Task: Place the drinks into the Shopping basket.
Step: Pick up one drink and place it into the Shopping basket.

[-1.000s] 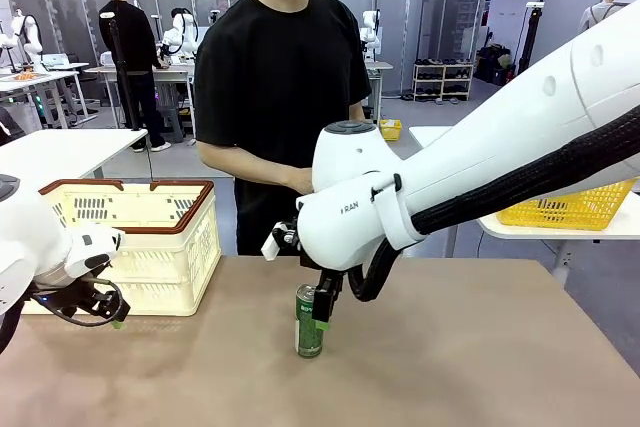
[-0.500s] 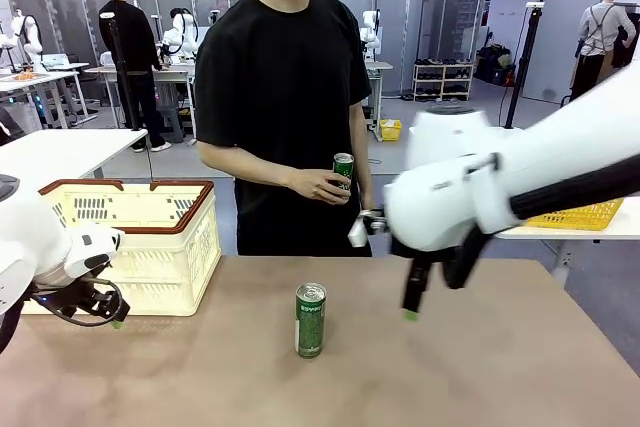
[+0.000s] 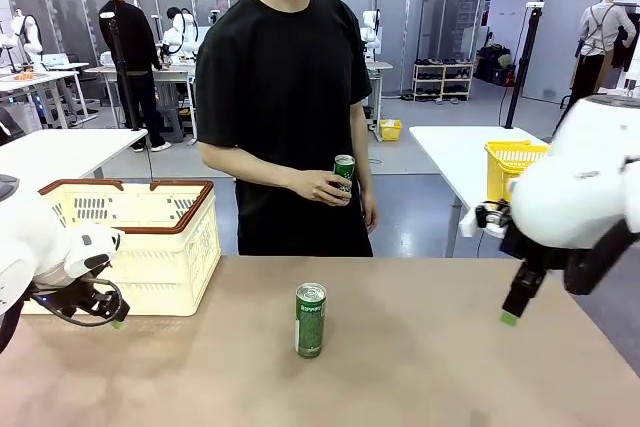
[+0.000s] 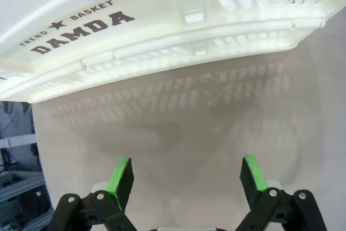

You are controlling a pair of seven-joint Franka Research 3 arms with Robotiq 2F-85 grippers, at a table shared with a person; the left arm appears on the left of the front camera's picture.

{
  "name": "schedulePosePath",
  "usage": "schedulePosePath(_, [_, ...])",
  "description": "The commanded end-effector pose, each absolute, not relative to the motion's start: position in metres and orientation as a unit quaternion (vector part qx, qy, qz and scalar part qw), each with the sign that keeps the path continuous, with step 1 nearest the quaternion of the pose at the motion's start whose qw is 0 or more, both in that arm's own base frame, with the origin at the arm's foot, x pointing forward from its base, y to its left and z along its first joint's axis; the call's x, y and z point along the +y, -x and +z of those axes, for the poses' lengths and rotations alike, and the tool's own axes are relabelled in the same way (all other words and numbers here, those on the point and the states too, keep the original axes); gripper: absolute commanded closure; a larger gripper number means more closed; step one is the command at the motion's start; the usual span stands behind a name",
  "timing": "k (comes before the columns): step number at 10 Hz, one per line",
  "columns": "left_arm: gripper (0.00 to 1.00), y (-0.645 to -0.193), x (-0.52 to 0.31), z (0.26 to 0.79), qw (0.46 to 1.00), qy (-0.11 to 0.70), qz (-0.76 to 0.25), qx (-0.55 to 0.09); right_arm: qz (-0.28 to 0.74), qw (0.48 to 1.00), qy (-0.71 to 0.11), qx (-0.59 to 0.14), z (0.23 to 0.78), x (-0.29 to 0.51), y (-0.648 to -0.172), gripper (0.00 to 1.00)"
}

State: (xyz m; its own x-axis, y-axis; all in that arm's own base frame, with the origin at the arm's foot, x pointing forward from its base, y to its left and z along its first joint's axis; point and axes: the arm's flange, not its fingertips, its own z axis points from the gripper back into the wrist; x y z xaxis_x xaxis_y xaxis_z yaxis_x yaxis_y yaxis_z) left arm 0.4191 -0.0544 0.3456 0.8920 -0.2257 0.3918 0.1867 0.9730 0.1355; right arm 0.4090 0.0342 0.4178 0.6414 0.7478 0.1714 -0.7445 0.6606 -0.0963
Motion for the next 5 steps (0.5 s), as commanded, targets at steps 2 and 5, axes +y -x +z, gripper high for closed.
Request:
schedulePosePath(2, [0.0, -0.419, -0.056, 0.345, 0.971, -0.05, -0.108, -0.205, 0.366, 0.923, -0.01, -0.119, 0.41, 0.011, -0.397, 0.0])
schedulePosePath(5, [0.0, -0.419, -0.056, 0.345, 0.971, -0.05, -0.108, -0.205, 0.339, 0.932, -0.009, -0.13, 0.405, 0.006, -0.399, 0.0])
